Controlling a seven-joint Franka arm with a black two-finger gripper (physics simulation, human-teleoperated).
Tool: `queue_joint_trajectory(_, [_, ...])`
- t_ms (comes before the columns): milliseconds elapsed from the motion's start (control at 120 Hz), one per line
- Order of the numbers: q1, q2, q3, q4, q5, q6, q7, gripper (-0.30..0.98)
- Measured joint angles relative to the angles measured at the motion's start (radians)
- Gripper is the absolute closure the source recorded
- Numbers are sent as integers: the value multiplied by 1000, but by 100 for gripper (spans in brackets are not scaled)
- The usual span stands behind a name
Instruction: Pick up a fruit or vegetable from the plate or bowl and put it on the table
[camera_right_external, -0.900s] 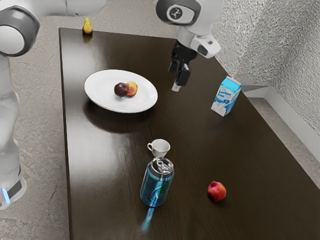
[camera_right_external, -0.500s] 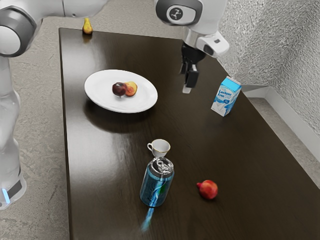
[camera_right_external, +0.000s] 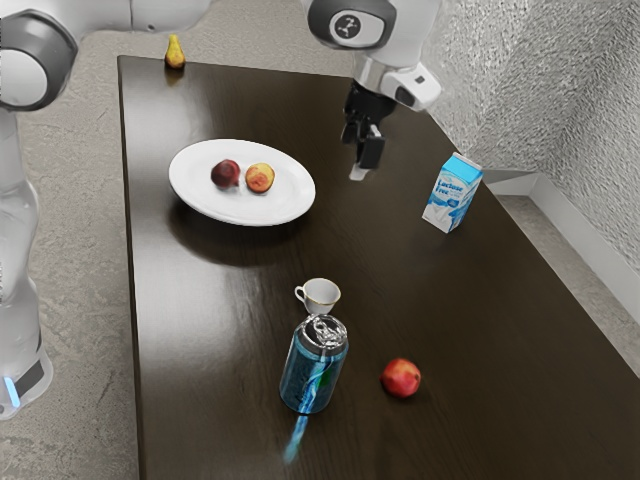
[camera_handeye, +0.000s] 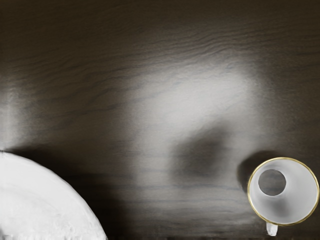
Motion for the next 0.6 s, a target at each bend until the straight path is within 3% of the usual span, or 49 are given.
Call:
queue_joint_trajectory(183, [203, -60, 135, -126, -32, 10, 39, 0])
queue_joint_trajectory(600, [225, -247, 186, -450, -38, 91, 84, 0])
